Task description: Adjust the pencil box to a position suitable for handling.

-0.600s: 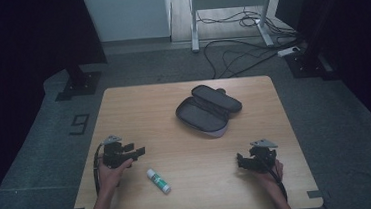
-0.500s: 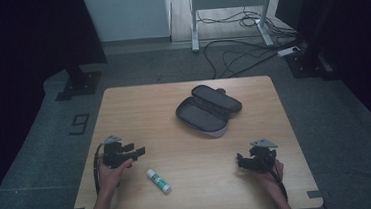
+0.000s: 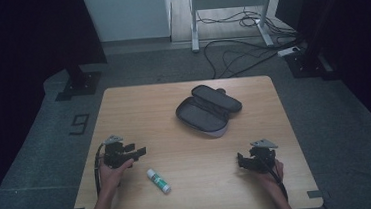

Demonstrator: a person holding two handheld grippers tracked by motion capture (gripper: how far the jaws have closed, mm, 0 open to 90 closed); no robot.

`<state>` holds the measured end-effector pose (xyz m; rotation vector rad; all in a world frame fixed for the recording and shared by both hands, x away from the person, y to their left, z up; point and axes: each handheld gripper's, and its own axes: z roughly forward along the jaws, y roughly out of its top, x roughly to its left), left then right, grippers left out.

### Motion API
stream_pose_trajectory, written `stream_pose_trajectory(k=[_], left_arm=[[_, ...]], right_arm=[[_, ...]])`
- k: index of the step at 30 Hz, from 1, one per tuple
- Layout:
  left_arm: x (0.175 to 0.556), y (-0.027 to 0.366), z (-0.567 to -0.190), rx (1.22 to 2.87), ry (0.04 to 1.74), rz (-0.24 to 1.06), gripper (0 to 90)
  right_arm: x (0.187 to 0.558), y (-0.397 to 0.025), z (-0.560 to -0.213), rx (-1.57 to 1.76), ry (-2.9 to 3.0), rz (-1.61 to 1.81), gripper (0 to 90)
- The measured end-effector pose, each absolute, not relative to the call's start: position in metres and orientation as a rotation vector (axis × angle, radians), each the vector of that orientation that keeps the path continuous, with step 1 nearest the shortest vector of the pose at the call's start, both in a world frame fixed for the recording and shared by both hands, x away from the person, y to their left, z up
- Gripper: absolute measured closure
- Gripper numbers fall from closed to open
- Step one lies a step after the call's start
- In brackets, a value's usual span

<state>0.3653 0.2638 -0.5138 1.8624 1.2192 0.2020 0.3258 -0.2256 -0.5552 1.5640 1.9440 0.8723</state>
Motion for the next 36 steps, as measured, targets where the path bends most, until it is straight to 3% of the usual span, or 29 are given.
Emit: stream_pose_trajectory(k=[36], left_arm=[[0.365, 0.258, -0.502, 1.861, 1.178, 0.232, 35.9]], right_arm=[[0.327, -0.223, -0.554, 1.546, 1.951, 0.89, 20.1]])
